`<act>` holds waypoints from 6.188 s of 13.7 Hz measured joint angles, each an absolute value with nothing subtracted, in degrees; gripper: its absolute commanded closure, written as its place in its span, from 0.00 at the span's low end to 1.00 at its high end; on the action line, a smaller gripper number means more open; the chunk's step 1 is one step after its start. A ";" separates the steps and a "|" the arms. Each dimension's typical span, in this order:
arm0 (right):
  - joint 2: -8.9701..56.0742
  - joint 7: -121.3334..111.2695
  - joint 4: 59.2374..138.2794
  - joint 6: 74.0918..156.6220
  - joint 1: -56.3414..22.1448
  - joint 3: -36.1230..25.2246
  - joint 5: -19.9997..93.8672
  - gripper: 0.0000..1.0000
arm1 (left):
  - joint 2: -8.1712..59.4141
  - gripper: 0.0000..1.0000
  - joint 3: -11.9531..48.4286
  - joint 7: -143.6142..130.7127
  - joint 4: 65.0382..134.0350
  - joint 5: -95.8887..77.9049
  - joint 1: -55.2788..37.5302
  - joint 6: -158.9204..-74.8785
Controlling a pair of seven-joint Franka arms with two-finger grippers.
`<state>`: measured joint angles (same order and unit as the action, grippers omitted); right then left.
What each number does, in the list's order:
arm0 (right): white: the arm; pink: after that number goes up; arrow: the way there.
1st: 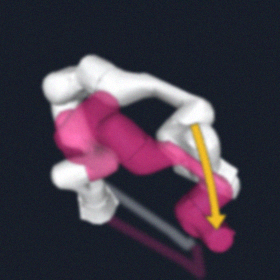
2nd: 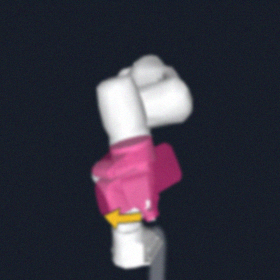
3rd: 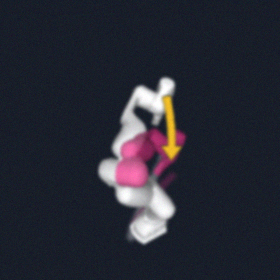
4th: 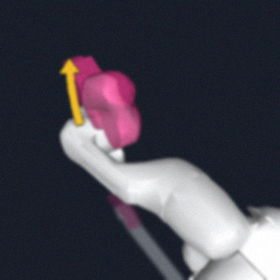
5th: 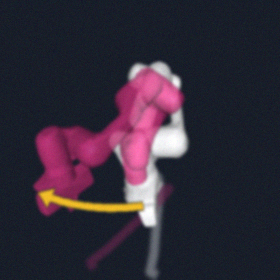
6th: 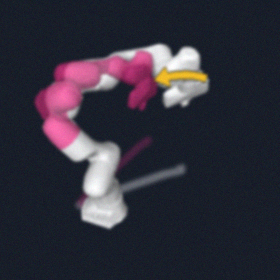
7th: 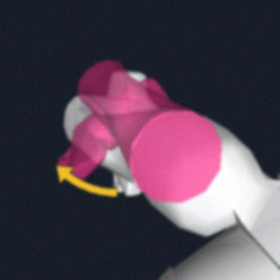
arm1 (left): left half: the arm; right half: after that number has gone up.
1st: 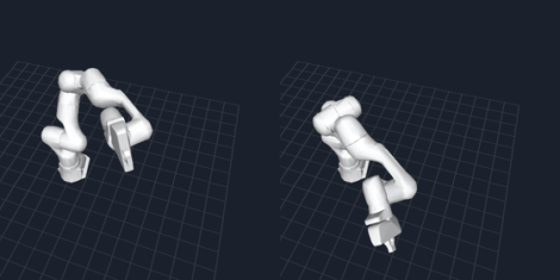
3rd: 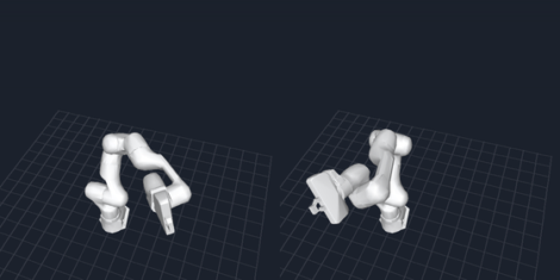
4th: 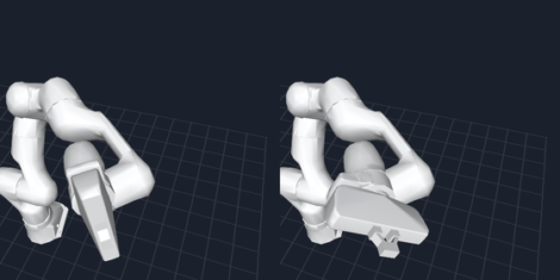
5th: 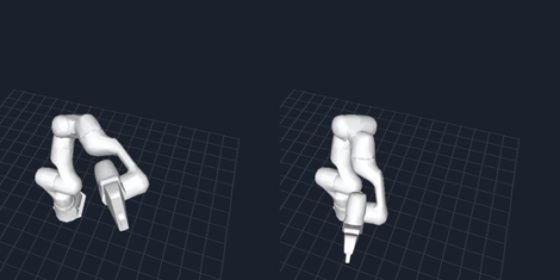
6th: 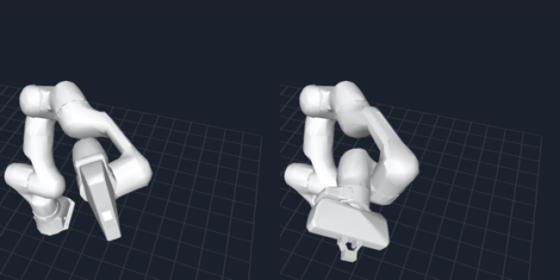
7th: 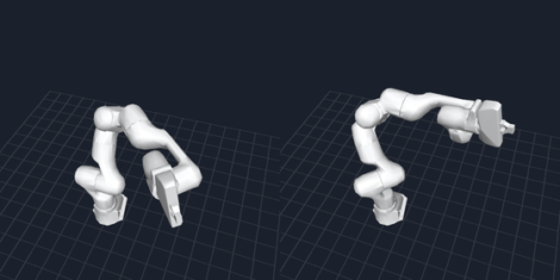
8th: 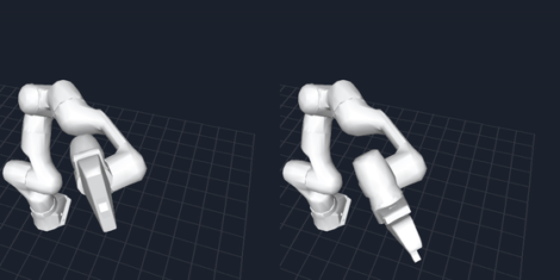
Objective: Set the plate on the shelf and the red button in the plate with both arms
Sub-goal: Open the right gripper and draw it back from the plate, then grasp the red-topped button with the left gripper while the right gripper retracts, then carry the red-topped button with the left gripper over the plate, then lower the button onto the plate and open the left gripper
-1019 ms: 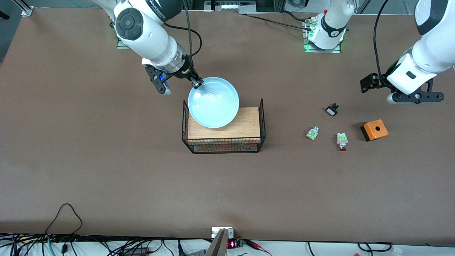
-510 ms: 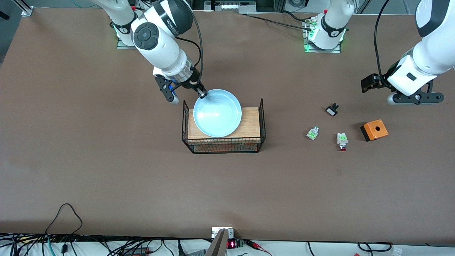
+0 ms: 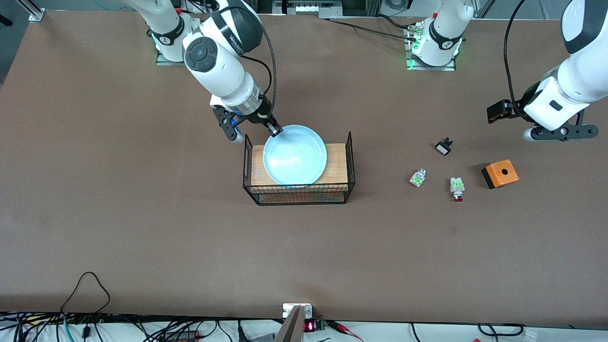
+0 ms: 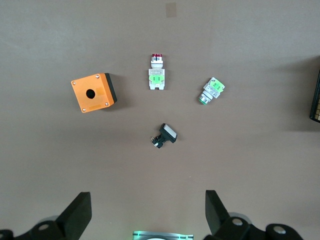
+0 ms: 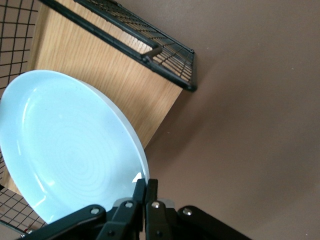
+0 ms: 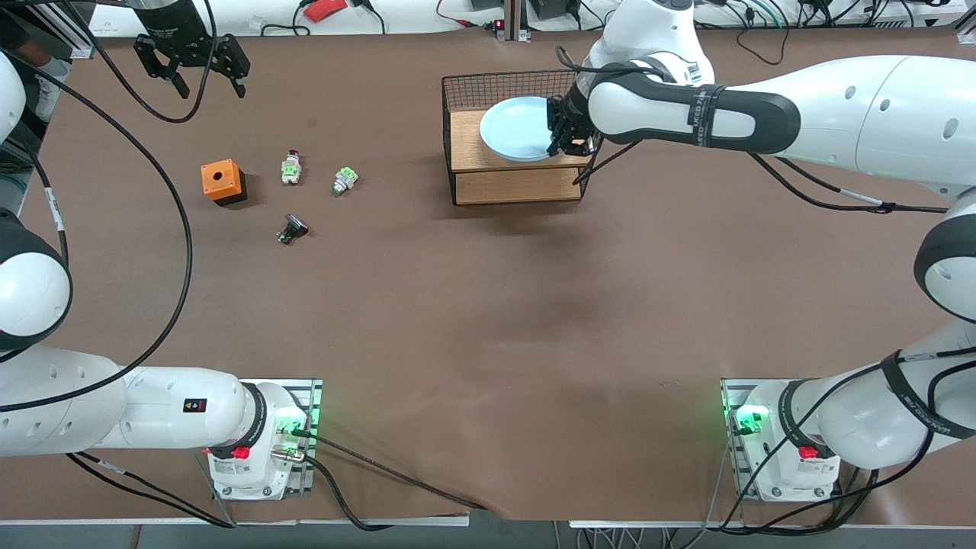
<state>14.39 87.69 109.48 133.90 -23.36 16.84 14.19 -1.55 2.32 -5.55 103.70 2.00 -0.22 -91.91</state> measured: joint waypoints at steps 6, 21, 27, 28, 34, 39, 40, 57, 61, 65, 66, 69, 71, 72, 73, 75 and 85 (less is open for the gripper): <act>15.51 87.63 109.43 135.79 -23.97 15.69 14.15 0.00 | -0.36 0.00 2.35 -5.53 102.99 2.00 -0.23 -91.75; 4.07 53.79 94.87 103.26 -11.19 13.77 -5.15 0.00 | 19.92 0.00 2.91 -1.24 96.62 2.41 -0.41 -100.51; 6.34 25.46 94.77 102.71 4.10 11.27 -6.16 0.00 | 33.12 0.00 2.50 3.76 100.02 2.82 3.62 -125.17; 6.40 19.80 94.74 102.71 4.10 8.05 -6.15 0.00 | 33.52 0.00 2.61 3.76 102.26 2.82 3.59 -128.46; 4.39 1.65 93.56 96.90 0.56 -6.29 -2.26 0.00 | 33.38 0.49 2.67 3.72 110.16 2.83 4.28 -135.20; 2.40 1.62 93.91 94.34 -1.67 -5.01 -2.18 0.00 | 32.55 0.78 2.81 3.67 110.99 2.83 4.97 -135.17; 2.40 1.57 94.10 94.15 -1.84 -4.56 -2.17 0.00 | 32.20 0.80 2.89 3.65 110.99 2.83 4.97 -135.16; 2.43 1.56 94.53 93.01 -4.84 -3.74 -2.18 0.00 | 19.48 0.81 32.13 -24.53 80.84 2.80 2.32 -89.13; 2.44 1.56 94.53 93.02 -4.88 -3.74 -2.18 0.00 | 21.94 0.81 33.80 -31.87 79.14 2.80 -4.83 -92.49; 2.44 1.56 94.53 93.02 -4.89 -3.74 -2.18 0.00 | 26.42 0.78 33.75 -32.53 78.72 3.35 -8.26 -98.19; 2.44 1.56 94.53 93.02 -4.89 -3.74 -2.18 0.00 | 27.52 0.77 33.77 -32.52 78.65 5.39 -9.29 -99.02; 2.44 1.56 94.53 93.03 -4.89 -3.74 -2.18 0.00 | 30.76 0.78 33.78 -35.55 77.49 10.96 -13.60 -100.62; 2.44 1.56 94.53 93.04 -4.89 -3.74 -2.18 0.00 | 32.32 0.78 33.76 -36.58 75.48 11.47 -14.95 -102.26; 2.45 1.56 94.54 93.04 -4.89 -3.74 -2.18 0.00 | 33.05 0.78 33.71 -36.60 74.97 11.52 -15.13 -104.37; 2.45 1.56 94.53 93.05 -4.89 -3.74 -2.18 0.00 | 33.93 0.76 33.66 -36.60 74.90 11.60 -15.20 -106.56; 2.47 1.56 94.53 93.05 -4.89 -3.74 -2.18 0.00 | 36.09 0.71 33.65 -36.58 74.86 13.65 -16.02 -108.97; 3.14 1.56 94.55 93.07 -4.89 -3.74 -2.18 0.00 | 42.36 0.00 33.18 -36.71 74.24 21.35 -18.73 -113.42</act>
<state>3.14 1.56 94.55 93.07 -4.89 -3.74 -2.18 42.36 33.18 -36.71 74.24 21.35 -18.73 -113.42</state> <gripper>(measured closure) 0.000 0.498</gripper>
